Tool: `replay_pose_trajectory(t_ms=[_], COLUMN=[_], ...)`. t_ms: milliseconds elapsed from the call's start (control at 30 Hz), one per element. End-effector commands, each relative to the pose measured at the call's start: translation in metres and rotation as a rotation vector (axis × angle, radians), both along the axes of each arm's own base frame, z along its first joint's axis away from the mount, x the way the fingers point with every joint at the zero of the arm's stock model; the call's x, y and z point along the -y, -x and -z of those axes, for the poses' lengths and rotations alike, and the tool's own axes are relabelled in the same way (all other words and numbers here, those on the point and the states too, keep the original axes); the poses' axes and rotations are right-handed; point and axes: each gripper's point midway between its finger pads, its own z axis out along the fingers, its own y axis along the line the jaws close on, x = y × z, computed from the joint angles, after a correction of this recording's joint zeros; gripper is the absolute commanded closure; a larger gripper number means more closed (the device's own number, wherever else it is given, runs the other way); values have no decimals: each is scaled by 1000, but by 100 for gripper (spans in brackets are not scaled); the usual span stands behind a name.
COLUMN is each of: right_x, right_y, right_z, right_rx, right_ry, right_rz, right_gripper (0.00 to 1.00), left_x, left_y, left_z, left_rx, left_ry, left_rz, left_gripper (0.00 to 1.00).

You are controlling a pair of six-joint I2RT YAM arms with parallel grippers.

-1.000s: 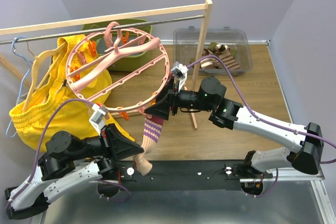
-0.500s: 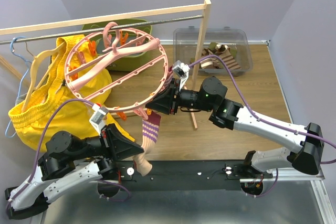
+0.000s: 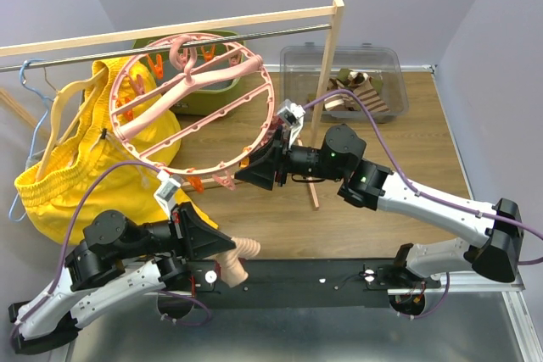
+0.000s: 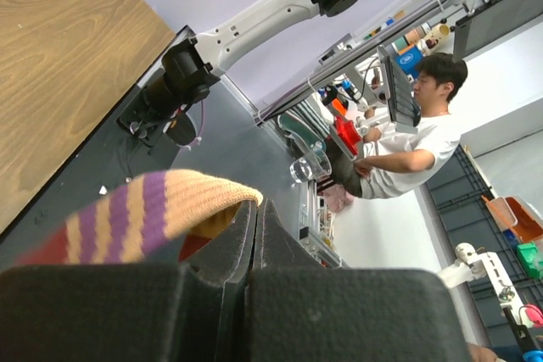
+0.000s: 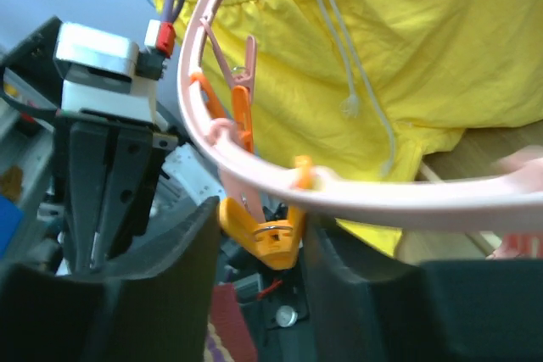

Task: Remove the socks clipped to the hanger

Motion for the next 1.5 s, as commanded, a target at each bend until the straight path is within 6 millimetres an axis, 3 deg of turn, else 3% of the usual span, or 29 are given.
replay_pose_trajectory(t_ms=[0, 100, 200, 333, 433, 667, 700, 800, 833, 867, 933, 1133, 1233, 1300, 1400, 1467], right_x=[5, 8, 13, 24, 34, 39, 38, 37, 38, 39, 44, 66, 80, 84, 74, 64], right_y=[1, 12, 24, 46, 67, 88, 88, 62, 45, 38, 25, 0, -7, -5, 18, 43], right_z=[20, 28, 34, 43, 39, 43, 43, 47, 59, 57, 72, 92, 91, 82, 67, 59], right_rx=[-53, -71, -95, -125, -126, -142, -142, -167, -195, -187, -218, -275, -304, -304, -270, -238], right_ry=[72, 100, 130, 146, 99, 90, 88, 112, 161, 170, 234, 314, 309, 270, 222, 215], right_rz=[12, -38, -81, -173, -262, -346, -348, -177, -67, -29, 66, 273, 361, 358, 206, 34], right_gripper=[22, 6, 0, 0, 0, 0, 0, 0, 0, 0, 0, 0, 0, 0, 0, 0], left_x=[-1, -2, -6, -12, -16, -11, -10, -6, -5, -4, -3, -1, 1, 3, 6, 7], left_y=[-2, -10, -19, -31, -37, -44, -43, -40, -40, -40, -37, -34, -33, -31, -30, -29], left_z=[-8, -13, -19, -21, -23, -25, -25, -25, -26, -25, -26, -26, -26, -25, -25, -25], left_rx=[17, 27, 32, 2, -8, -10, -6, 1, 4, 4, 6, 14, 19, 25, 35, 41], left_ry=[14, 8, 9, -5, -11, -16, -15, -19, -15, -17, -10, -2, 4, 4, 5, 5], left_rz=[-14, -61, -121, -201, -242, -262, -256, -231, -228, -220, -208, -185, -171, -156, -143, -136], left_gripper=[100, 100, 100, 100, 100, 100, 100, 100, 100, 100, 100, 100, 100, 100, 100, 100])
